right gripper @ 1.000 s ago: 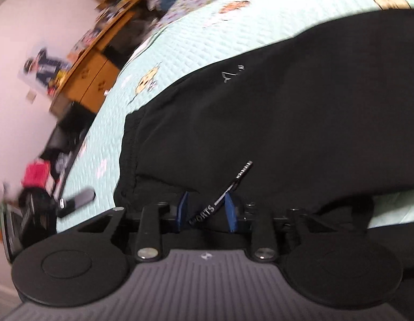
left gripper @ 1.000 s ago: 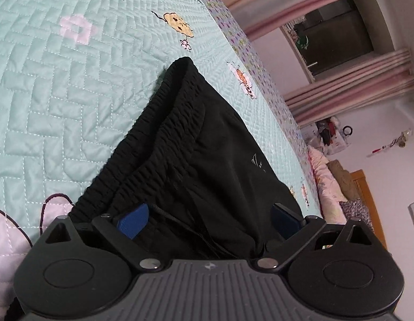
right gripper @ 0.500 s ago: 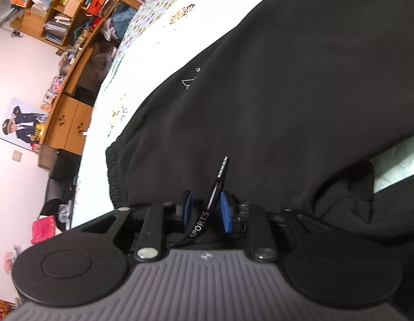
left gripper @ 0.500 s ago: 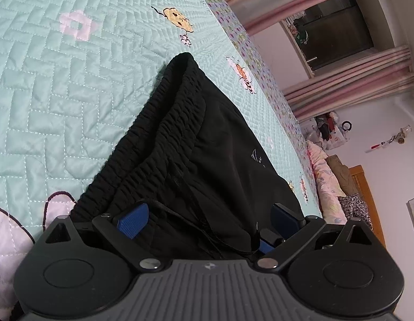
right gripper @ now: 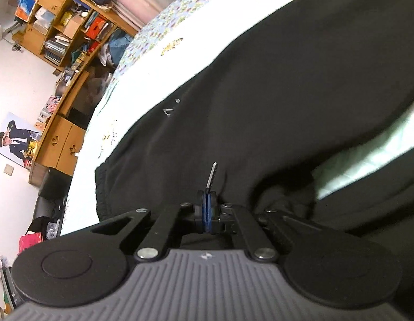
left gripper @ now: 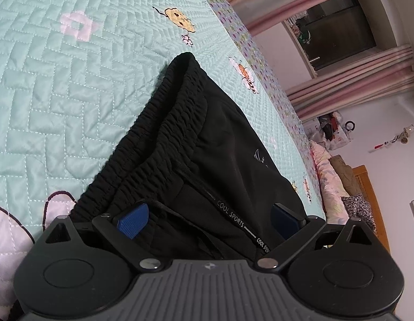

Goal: Fold clothes

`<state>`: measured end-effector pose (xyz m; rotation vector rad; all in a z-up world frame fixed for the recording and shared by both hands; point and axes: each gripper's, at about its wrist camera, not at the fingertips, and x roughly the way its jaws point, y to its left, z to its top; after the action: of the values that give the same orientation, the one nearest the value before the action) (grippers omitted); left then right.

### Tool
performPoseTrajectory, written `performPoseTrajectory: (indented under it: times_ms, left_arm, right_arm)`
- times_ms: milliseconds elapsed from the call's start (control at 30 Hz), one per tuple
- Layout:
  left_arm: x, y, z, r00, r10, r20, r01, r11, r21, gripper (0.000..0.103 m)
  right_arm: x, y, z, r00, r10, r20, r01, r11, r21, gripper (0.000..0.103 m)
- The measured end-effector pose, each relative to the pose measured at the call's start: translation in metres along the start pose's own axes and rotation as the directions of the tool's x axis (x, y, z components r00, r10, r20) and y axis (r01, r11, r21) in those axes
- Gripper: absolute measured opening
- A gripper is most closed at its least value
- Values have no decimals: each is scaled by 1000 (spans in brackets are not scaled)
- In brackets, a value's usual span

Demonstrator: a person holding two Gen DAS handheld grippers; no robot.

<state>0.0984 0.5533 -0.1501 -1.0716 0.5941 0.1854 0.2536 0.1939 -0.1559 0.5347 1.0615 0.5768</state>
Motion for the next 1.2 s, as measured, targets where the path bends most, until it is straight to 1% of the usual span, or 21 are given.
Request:
performPoseTrajectory:
  times_ms: [67,233,300,333,400,433,467,533,567,600,633,667,800,833,867,900,933,967,1133,1167,1200]
  left_arm:
    - [0,0,0,1000,1,3,-1,1000,-4,98]
    - [0,2,1,1000,-1,1,1,1000,-9,98]
    - [0,1,1,1000,2,1,-2,1000,-9,98]
    - [0,1,1,1000,1,0,-1,1000,-10,98]
    - [0,2,1,1000,-1,0,1,1000,-14,98]
    - [0,2,1,1000,-3,-1,3,1000,-16,98]
    - [0,3,1,1000,-5,-1,5,1000,-19,99]
    - [0,3,1,1000,-8,-1,8,1000,-23,99]
    - [-1,3,1,1000,-10,0,10,1000,-25,99]
    - [-1,3,1,1000,-10,0,10,1000,-25,99]
    - [-1,3,1,1000,-9,1,9,1000,-25,99]
    - [-1,2,1,1000,-7,2,7,1000,-23,99]
    - [0,1,0,1000,0,5,0,1000,-9,99]
    - [0,1,0,1000,0,5,0,1000,-7,99]
    - [0,1,0,1000,-1,5,1,1000,-6,99]
    - [0,2,0,1000,-4,3,4,1000,-6,99]
    - [0,2,0,1000,-7,1,7,1000,-7,99]
    - [0,3,1,1000,-11,-1,11,1000,-8,99]
    - [-1,6,2,1000,-26,-12,26,1000,-10,98]
    - [-2,6,3,1000,-27,-14,27,1000,-10,97]
    - [-2,7,3,999,-29,-15,29,1000,-10,97]
  right_arm:
    - [-1,-3,0,1000,-6,-4,6,1000,13,0]
    - [-13,-12,5,1000,1,30,-3,997,80,2]
    - [-20,-16,8,999,-4,43,-1,995,102,8]
    - [-27,-18,9,999,-3,51,-3,994,109,9]
    - [-40,-20,9,998,16,53,-21,995,96,13]
    - [-47,-21,8,998,22,56,-26,996,81,19]
    - [-53,-20,5,999,17,48,-20,998,51,27]
    - [-67,-18,0,1000,7,30,-6,1000,-10,33]
    - [-70,-19,-4,1000,-3,5,3,1000,-17,41]
    - [-73,-19,-9,1000,-13,-20,12,1000,-23,47]
    - [-71,-19,-13,999,-17,-36,16,999,-28,56]
    - [-68,-19,-18,998,-22,-52,20,999,-33,59]
    - [-47,-24,-27,993,-57,-103,57,998,-3,59]
    - [-43,-23,-28,993,-61,-96,61,998,-8,59]
    - [-39,-22,-29,994,-66,-88,65,998,-13,57]
    - [-36,-21,-30,994,-70,-80,69,997,-18,51]
    - [-38,-19,-29,996,-57,-65,55,998,-24,17]
    - [-41,-17,-27,998,-42,-51,41,999,-29,3]
    - [-54,-6,-19,999,31,21,-29,998,-59,3]
    - [-57,-6,-13,997,52,53,-50,997,-51,3]
    - [-58,-6,-7,996,52,78,-48,998,-48,3]
